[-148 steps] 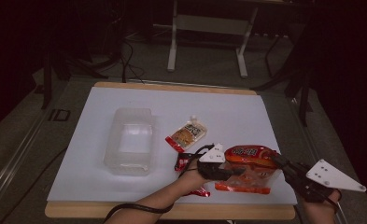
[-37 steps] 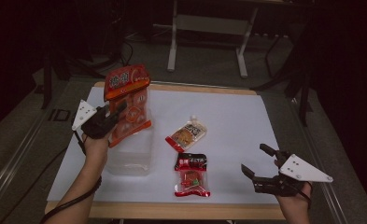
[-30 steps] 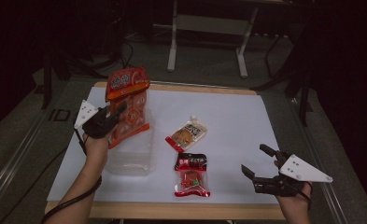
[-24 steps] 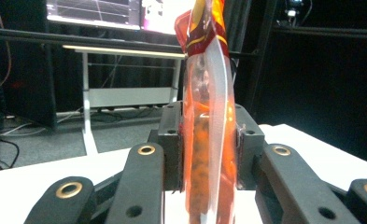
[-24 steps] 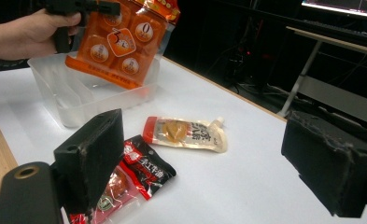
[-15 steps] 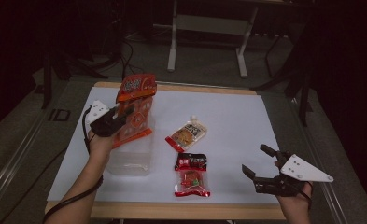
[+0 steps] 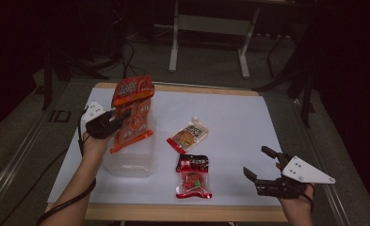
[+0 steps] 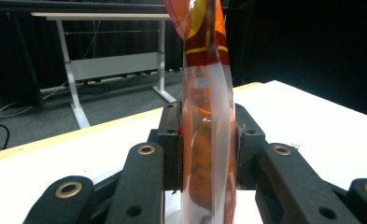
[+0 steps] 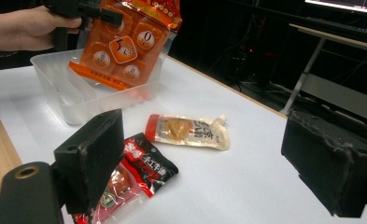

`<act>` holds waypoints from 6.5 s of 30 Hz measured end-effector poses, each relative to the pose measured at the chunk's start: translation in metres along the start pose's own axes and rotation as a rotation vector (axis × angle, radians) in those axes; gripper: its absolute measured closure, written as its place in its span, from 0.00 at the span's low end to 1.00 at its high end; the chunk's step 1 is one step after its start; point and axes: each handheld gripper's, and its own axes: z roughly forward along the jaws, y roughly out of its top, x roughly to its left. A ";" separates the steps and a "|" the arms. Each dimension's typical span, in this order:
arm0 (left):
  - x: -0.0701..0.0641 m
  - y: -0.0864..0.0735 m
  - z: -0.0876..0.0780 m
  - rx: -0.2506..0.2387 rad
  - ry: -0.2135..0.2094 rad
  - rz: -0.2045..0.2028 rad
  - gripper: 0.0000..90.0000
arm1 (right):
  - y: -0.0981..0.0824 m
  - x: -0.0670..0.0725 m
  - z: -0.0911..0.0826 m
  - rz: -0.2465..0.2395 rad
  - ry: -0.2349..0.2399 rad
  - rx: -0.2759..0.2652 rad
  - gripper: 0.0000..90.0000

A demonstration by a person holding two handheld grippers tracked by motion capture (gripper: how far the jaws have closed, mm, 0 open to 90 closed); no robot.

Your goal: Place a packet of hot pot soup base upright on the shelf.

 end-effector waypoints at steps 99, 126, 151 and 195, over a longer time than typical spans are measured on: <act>-0.083 -0.028 -0.126 0.002 -0.131 0.010 0.01 | 0.001 0.003 0.030 0.040 0.109 0.028 0.13; -0.142 -0.061 -0.103 0.048 -0.305 0.039 0.01 | -0.026 0.007 0.128 0.063 0.261 0.182 0.18; -0.146 -0.068 -0.097 0.080 -0.320 0.043 0.01 | -0.073 0.005 0.187 0.045 0.245 0.400 0.21; -0.146 -0.072 -0.092 0.130 -0.321 0.033 0.02 | -0.065 0.028 0.192 0.020 0.351 0.523 0.97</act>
